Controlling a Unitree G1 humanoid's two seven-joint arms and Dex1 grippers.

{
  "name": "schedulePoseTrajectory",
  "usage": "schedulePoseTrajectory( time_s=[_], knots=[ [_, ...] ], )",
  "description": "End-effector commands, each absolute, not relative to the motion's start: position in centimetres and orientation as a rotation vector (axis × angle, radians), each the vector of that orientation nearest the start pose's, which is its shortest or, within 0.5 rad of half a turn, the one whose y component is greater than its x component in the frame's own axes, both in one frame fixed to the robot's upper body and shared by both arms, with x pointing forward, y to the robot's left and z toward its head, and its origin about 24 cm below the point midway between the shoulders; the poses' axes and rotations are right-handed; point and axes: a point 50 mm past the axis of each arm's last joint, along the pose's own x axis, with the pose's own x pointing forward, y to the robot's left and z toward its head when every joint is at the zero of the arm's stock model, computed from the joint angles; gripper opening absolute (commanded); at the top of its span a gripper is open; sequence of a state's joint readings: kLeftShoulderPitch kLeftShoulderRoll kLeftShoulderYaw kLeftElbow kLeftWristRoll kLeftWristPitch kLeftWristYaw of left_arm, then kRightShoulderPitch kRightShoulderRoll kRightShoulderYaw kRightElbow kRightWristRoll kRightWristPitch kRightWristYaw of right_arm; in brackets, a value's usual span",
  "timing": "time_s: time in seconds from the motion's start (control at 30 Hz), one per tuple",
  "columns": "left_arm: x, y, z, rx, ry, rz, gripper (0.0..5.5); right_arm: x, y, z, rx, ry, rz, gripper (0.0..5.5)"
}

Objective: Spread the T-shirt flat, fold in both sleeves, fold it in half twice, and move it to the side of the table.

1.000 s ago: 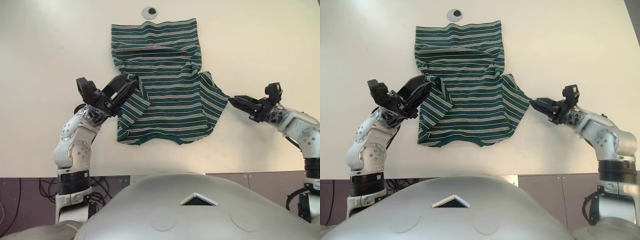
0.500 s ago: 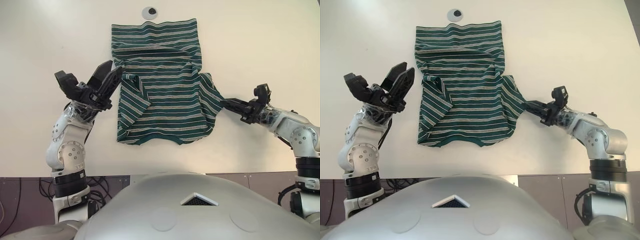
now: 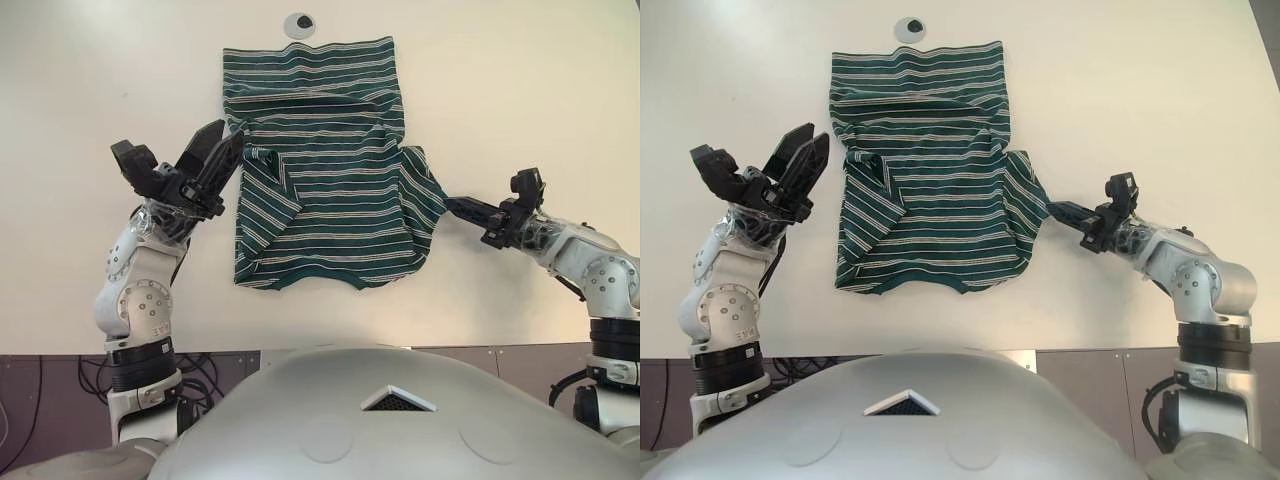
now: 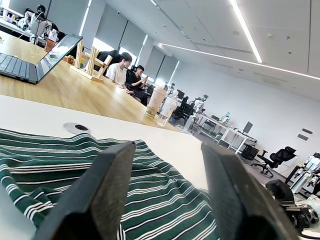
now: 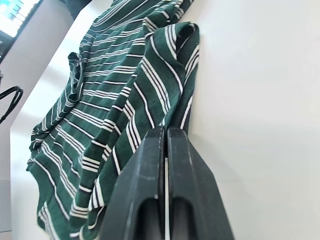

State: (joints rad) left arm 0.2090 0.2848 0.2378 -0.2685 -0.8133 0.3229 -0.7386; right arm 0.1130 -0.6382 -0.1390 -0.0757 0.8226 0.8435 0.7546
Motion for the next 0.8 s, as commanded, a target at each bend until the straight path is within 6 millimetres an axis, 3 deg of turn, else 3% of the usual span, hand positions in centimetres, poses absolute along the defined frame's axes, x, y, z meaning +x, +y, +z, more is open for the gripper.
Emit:
schedulePoseTrajectory(
  time_s=[0.03, 0.3, 0.5, 0.63, 0.8],
  knots=[
    [20.1, 20.9, 7.3, -0.516, -0.045, -0.625, 2.4, 19.8, -22.7, 5.5, 0.479, 0.621, 0.771, 0.03],
    [20.5, 20.7, 7.2, -0.531, -0.052, -0.63, 2.4, 20.8, -17.0, 6.8, 0.474, 0.573, 0.975, 0.03],
    [20.5, 20.9, 7.1, -0.526, -0.047, -0.631, 2.4, 21.7, -13.0, 5.4, 0.48, 0.618, 1.027, 0.03],
    [20.2, 21.0, 7.1, -0.529, -0.034, -0.644, 2.4, 22.1, -12.7, 4.4, 0.462, 0.64, 0.995, 0.03],
    [20.0, 21.8, 6.7, -0.436, 0.001, -0.606, 2.4, 22.1, -13.6, 4.7, 0.459, 0.618, 0.991, 0.84]
  ],
)
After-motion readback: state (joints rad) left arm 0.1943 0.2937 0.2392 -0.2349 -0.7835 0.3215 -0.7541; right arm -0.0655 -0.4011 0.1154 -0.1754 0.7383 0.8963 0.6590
